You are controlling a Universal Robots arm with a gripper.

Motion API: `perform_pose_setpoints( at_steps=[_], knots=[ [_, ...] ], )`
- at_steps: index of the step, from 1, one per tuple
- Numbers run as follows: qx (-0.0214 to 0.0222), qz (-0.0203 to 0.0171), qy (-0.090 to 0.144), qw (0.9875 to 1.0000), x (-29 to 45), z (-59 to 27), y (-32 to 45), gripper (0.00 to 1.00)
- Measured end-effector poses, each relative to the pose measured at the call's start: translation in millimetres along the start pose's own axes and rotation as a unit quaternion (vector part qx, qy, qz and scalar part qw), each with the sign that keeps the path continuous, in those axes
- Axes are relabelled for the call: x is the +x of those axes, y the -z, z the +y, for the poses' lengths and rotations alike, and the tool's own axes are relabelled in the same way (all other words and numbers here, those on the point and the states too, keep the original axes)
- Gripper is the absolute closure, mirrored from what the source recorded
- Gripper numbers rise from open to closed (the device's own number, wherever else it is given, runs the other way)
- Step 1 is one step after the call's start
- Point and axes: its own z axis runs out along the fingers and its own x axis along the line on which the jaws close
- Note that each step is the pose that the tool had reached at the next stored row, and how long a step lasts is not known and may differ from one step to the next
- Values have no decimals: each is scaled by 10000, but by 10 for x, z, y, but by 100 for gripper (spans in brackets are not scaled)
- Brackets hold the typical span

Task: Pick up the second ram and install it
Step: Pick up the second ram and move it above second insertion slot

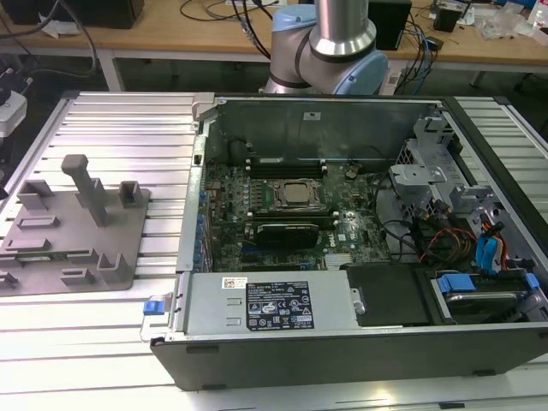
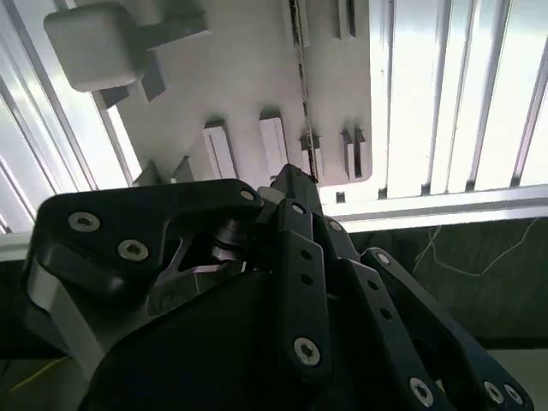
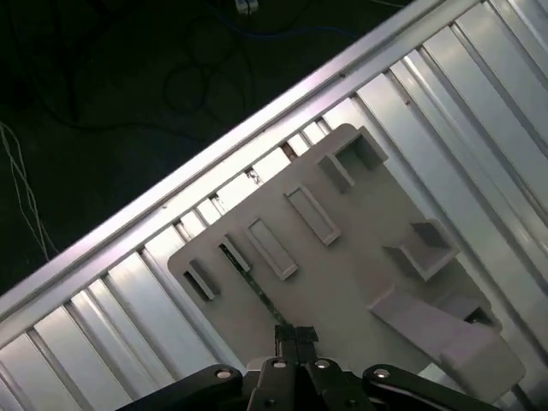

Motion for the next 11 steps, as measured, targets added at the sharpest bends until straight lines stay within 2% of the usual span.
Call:
perform_pose_setpoints(
  at_steps=[1, 2, 3, 5, 6, 7, 9, 10, 11],
  knots=[
    [-5, 10, 234, 9997, 0, 0, -2, 92],
    [-12, 23, 524, 9986, 0, 0, -5, 92],
    [-16, 30, 701, 9975, 0, 0, -7, 92],
    [-24, 47, 1100, 9939, 0, -1, -11, 92],
    [-29, 55, 1287, 9917, 0, -1, -13, 92],
    [-34, 65, 1515, 9884, 0, -1, -15, 92],
    [-38, 74, 1736, 9848, 1, -1, -16, 92],
    [-42, 82, 1904, 9817, 1, -1, -17, 92],
    [-47, 90, 2115, 9773, 1, -1, -18, 92]
  ],
)
